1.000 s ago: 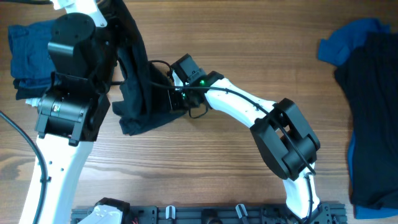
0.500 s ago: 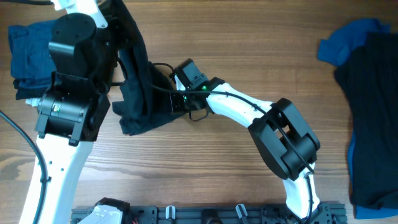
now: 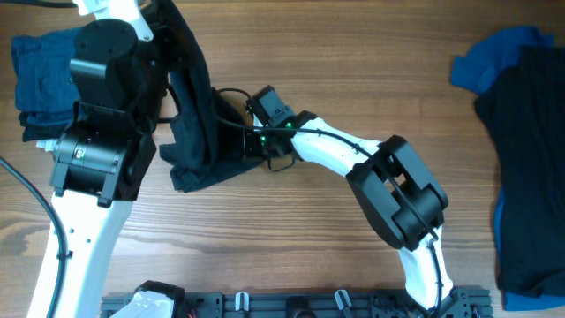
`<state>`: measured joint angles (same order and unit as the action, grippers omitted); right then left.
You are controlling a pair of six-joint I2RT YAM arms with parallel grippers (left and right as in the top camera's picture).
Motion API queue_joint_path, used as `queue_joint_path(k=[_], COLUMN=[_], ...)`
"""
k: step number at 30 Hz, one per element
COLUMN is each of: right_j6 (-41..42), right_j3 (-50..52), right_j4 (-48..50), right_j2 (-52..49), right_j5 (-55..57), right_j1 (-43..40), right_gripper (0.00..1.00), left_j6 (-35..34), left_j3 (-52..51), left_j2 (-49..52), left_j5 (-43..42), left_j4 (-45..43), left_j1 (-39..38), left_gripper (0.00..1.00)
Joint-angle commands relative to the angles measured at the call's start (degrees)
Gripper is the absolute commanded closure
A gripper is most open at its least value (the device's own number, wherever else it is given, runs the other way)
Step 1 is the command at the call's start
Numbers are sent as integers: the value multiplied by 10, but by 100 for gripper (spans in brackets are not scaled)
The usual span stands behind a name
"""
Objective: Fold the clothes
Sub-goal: 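Grasp the hanging shirt with the right gripper and pull it rightward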
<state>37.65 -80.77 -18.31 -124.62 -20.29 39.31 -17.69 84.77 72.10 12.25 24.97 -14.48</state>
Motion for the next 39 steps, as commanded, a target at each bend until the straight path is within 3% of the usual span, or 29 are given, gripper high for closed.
queue_joint_path(k=[1,9,17,20,23,28,29,36,39], right_j6=[29,-60,-83,-109,-185,-301,-328,-464,-432], right_j3=[1,-63,-67,-67,-80,-116,-124,-131,-125], right_j4=[-56,-175,-145,-134,-140,-210,-232,-354,-390], right_j2=[-30,-30,-30,-30,-29,-1,10,51,50], right_j5=[14,29,35,8,-49,-53,-53,-68,-66], right_j1=[-58,-205,-300,-313,-316,-316,-316,-287,-263], right_gripper=[96,96,96,96,94,64,62,64,64], left_j6=[10,10,9,9,9,9,9,7,7], left_j3=[7,7,7,7,7,7,7,7,7], left_j2=[-10,-10,-9,-9,-9,-9,-8,-1,3], left_j5=[11,11,11,11,11,11,11,11,11], left_j4=[1,6,53,55,55,60,61,62,62], left_j1=[5,5,5,5,5,5,5,5,5], left_gripper=[96,96,96,96,96,96,96,96,96])
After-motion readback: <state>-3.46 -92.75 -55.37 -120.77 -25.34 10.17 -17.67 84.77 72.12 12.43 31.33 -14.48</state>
